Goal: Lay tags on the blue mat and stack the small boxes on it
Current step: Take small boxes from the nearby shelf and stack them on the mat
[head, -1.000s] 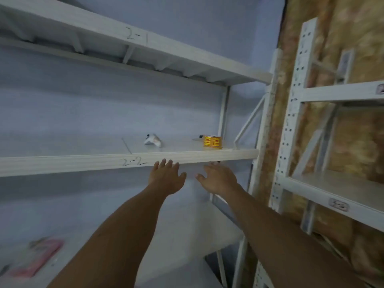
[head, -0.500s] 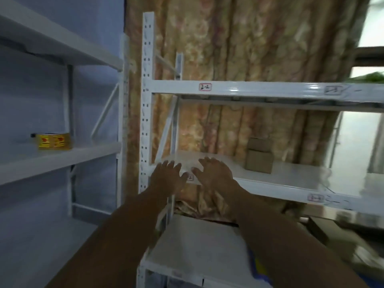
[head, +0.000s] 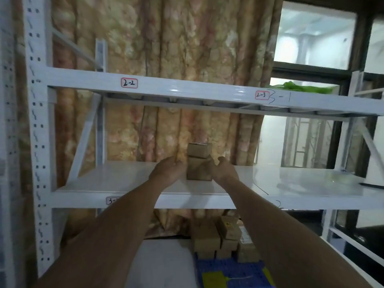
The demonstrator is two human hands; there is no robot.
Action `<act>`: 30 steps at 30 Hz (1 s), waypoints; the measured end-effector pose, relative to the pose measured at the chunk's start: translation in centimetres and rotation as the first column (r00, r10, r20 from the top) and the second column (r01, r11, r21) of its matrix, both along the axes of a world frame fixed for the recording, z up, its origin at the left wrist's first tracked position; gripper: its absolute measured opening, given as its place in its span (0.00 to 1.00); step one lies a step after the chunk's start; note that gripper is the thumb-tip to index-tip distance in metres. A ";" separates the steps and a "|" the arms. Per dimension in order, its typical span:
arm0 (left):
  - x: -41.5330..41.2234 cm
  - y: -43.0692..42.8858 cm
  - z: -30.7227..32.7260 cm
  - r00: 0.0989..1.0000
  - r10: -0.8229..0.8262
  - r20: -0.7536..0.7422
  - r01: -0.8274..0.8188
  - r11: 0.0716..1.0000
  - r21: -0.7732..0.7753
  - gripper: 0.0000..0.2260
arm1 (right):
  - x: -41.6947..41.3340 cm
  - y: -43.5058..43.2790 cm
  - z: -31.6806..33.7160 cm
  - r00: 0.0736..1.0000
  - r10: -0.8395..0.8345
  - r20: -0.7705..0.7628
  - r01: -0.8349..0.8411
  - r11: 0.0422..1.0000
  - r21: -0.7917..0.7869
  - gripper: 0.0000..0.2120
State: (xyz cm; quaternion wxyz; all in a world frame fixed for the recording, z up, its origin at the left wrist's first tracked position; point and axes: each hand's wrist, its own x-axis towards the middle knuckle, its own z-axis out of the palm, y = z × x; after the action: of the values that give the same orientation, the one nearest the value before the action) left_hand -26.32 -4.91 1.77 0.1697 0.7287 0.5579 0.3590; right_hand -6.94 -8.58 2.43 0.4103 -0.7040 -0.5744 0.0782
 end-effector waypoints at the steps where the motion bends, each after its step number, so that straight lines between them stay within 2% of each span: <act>1: 0.8 1.2 0.4 0.999 -0.004 0.044 0.004 1.000 0.001 0.24 | 0.4 1.0 0.2 1.000 0.006 -0.021 -0.006 1.000 0.000 0.26; 5: 3.2 5.8 0.9 0.975 0.008 0.221 0.001 0.999 -0.043 0.24 | 0.7 4.8 0.4 0.996 0.044 -0.083 -0.042 0.999 0.018 0.25; 11: 5.7 9.9 0.3 0.888 -0.055 0.456 0.114 0.988 -0.104 0.30 | -0.5 8.3 -0.9 0.992 0.070 -0.106 -0.064 0.997 0.053 0.26; 16: 7.1 11.4 0.8 0.806 -0.116 0.581 0.184 0.981 -0.060 0.22 | -0.2 9.5 -1.4 0.998 0.048 -0.031 -0.045 0.994 0.096 0.27; 19: 7.3 11.2 0.9 0.758 -0.135 0.638 0.200 0.979 -0.030 0.17 | 0.1 10.0 -1.1 0.996 0.071 -0.047 -0.068 0.995 0.076 0.28; 22: 7.6 10.7 0.7 0.757 -0.123 0.642 0.157 0.988 0.003 0.16 | 0.0 9.6 -1.0 0.994 0.076 -0.074 -0.069 0.994 0.083 0.30; 26: 7.2 9.7 0.9 0.759 -0.033 0.650 0.005 0.999 0.045 0.20 | -0.1 8.4 -1.0 0.982 0.039 -0.183 -0.001 0.979 0.202 0.21; 30: 6.6 8.9 1.5 0.696 0.016 0.718 -0.076 0.996 0.052 0.25 | -0.6 6.8 -0.4 0.908 0.090 -0.410 0.039 0.954 0.296 0.20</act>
State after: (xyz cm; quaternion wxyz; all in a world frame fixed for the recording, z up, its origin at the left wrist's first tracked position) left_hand -19.70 3.96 3.23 0.3361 0.5233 0.4514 0.6399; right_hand -7.58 -1.82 2.00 0.6240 -0.5932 -0.4873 0.1456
